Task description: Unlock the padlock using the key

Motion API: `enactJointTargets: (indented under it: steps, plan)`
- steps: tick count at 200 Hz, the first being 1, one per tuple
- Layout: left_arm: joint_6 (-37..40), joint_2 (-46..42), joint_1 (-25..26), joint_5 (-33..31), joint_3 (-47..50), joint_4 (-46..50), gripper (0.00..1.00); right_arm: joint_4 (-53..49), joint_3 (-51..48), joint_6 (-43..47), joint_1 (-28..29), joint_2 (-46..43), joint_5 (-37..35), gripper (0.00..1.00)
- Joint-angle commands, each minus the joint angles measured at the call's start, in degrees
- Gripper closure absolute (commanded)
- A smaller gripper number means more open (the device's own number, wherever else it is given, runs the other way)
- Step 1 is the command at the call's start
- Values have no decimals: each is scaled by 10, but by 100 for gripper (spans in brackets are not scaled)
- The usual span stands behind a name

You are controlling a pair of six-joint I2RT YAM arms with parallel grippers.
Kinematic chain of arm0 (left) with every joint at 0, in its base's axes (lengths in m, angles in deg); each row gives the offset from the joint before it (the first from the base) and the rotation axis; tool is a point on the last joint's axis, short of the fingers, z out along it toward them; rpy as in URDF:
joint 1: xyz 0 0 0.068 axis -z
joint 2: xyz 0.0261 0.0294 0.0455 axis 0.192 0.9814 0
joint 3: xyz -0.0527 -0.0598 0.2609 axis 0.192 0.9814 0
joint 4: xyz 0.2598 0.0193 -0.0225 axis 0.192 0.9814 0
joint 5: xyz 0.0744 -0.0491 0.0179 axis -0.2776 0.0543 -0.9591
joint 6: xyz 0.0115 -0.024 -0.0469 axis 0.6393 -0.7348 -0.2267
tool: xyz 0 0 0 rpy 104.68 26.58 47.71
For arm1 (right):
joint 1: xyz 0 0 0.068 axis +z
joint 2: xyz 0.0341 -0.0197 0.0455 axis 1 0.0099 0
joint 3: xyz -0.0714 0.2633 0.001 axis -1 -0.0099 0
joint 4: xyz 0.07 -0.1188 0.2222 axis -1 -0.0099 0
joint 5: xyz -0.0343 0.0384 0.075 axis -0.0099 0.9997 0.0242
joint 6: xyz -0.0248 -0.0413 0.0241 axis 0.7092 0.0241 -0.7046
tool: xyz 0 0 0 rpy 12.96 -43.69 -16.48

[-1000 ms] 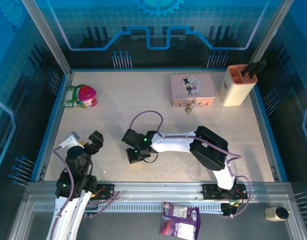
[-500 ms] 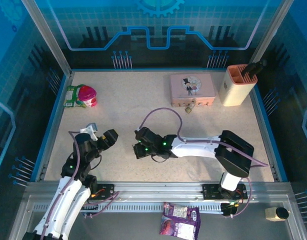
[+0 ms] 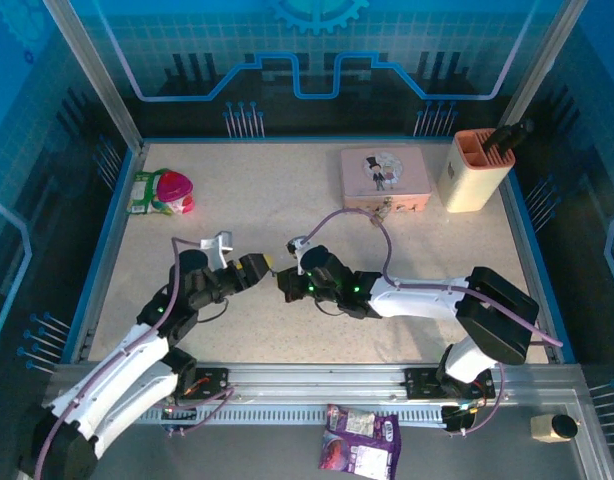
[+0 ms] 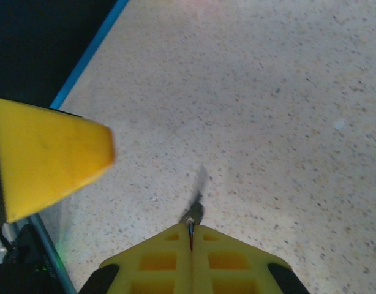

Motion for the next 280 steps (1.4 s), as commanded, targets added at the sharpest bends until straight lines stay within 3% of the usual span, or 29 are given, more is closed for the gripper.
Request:
enactJointTargets:
  steps: [1,46,69,102,150,176,222,252,280]
  plan:
    - [3,25,12,-27,-28,-22,37,63,-20,20,-5,-29,12,100]
    - [3,41,15,-55,-47,9,37,82,-50,17,-6,-59,0,100]
    - [4,41,15,-36,-37,-21,38,84,-59,11,-11,-74,-2,100]
    - [131,8,14,-13,-20,-33,37,72,-63,-23,-49,-107,49,100]
    - [285,-23,16,52,77,-263,38,-1,-34,-43,-79,-164,81,100]
    - [347,31,33,51,119,-447,36,-28,-19,-59,-80,-185,94,100]
    - [485,146,69,95,121,-610,24,-44,-11,-77,-80,-207,104,100]
    - [532,186,76,108,107,-620,27,-49,-14,-80,-76,-221,99,100]
    - [553,204,78,114,91,-603,37,-51,-15,-81,-72,-229,96,100]
